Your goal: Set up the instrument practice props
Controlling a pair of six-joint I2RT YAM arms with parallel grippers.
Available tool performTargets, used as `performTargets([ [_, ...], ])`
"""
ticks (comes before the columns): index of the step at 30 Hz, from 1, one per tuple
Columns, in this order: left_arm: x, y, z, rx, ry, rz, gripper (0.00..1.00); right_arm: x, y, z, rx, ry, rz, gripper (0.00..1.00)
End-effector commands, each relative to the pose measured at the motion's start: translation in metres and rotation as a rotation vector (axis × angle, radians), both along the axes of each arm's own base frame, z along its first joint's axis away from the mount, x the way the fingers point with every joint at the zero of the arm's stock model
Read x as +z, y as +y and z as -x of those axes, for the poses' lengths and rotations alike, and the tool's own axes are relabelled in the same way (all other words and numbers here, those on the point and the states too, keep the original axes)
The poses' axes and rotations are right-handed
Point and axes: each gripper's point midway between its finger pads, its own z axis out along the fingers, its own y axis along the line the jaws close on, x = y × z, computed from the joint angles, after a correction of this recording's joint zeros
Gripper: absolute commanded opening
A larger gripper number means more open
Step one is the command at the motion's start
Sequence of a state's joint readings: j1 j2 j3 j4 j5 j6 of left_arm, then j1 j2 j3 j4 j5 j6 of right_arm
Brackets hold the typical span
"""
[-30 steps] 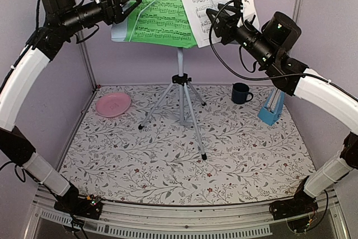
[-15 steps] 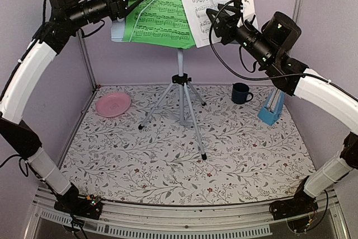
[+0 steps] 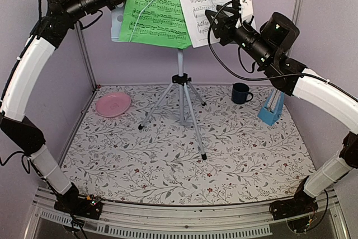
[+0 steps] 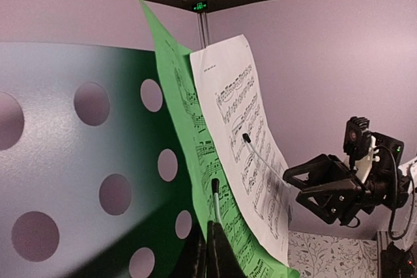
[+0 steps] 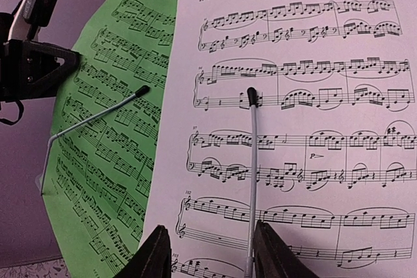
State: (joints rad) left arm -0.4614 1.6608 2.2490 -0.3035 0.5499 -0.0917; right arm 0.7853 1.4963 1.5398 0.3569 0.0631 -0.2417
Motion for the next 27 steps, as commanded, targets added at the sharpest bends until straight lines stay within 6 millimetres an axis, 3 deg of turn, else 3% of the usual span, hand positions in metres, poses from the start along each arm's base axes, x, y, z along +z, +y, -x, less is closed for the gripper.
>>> performTargets([
  [1, -0.005, 0.005, -0.015, 0.073, 0.006, -0.004, 0.01, 0.009, 0.001, 0.002, 0.016, -0.011, -0.023, 0.45],
  [6, -0.004, 0.011, -0.014, 0.105, -0.019, 0.004, 0.00, 0.009, 0.002, 0.002, 0.015, -0.011, -0.023, 0.45],
  [16, 0.012, 0.042, 0.002, 0.238, -0.132, 0.092, 0.00, 0.007, 0.003, -0.001, 0.010, -0.006, -0.022, 0.45],
  [27, 0.023, 0.055, 0.006, 0.300, -0.167, 0.123, 0.00, 0.009, 0.000, -0.002, -0.007, -0.008, -0.027, 0.44],
])
